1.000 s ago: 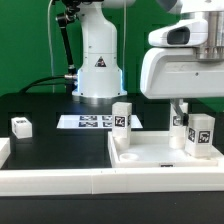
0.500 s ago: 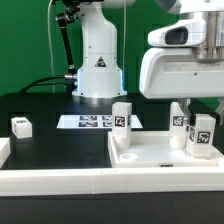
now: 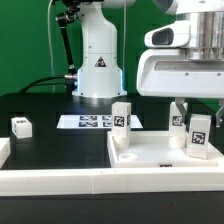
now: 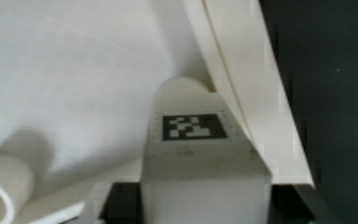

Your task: Assemble square table

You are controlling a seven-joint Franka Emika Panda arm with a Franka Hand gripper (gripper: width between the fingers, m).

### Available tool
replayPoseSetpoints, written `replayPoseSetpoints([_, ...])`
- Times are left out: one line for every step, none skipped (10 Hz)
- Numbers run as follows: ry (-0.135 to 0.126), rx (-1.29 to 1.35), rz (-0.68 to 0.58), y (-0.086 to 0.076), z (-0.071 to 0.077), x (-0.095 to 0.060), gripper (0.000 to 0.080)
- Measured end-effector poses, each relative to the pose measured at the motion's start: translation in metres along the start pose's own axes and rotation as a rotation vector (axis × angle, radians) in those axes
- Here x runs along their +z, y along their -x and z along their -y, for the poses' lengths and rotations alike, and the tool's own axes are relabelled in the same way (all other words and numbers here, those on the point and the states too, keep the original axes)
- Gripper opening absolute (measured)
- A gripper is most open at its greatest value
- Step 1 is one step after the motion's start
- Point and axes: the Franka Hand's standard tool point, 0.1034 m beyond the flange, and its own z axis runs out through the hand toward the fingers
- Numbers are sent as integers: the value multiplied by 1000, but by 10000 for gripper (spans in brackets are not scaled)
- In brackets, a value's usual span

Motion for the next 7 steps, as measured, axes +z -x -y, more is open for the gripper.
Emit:
replayPoseSetpoints([-2, 109, -8, 0, 1, 0, 291])
replayPoseSetpoints([1, 218, -11, 1, 1, 0, 291])
replayPoseSetpoints([5, 284, -11, 1, 1, 0, 291])
replayPoseSetpoints([11, 353, -7, 1, 1, 0, 291])
replayPoseSetpoints([15, 456, -3, 1, 0, 1, 291])
replayPoseSetpoints([14, 561, -4, 1, 0, 1, 291])
replayPoseSetpoints([14, 627, -4, 1, 0, 1, 291])
